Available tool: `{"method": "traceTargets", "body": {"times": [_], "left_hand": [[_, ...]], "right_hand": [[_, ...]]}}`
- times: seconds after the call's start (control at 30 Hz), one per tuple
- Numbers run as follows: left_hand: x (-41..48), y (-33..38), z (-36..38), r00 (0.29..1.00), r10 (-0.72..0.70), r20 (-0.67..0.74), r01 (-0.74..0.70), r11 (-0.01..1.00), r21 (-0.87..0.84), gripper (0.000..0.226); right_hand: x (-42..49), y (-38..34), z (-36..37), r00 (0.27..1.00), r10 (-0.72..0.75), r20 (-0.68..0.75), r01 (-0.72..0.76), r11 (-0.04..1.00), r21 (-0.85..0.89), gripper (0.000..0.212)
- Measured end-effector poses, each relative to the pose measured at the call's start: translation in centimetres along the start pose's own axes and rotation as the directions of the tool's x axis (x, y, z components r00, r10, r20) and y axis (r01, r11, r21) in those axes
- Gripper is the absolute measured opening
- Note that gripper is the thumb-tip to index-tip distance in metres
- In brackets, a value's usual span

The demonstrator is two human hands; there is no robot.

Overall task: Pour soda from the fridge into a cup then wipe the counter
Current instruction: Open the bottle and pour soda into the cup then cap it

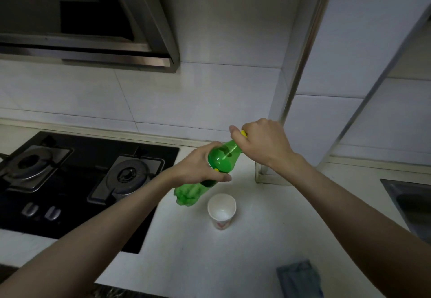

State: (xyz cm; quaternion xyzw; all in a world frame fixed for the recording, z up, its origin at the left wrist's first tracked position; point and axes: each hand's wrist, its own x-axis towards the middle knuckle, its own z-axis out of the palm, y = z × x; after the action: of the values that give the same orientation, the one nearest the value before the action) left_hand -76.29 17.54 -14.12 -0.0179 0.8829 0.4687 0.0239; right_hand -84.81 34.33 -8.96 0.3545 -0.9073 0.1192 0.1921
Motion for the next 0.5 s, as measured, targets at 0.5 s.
{"method": "traceTargets", "body": {"times": [0.5], "left_hand": [[-0.2, -0.7, 2.8, 0.928, 0.053, -0.369, 0.048, 0.964, 0.26, 0.058]], "right_hand": [[0.3, -0.7, 1.7, 0.952, 0.272, 0.139, -0.299, 0.923, 0.242, 0.046]]}}
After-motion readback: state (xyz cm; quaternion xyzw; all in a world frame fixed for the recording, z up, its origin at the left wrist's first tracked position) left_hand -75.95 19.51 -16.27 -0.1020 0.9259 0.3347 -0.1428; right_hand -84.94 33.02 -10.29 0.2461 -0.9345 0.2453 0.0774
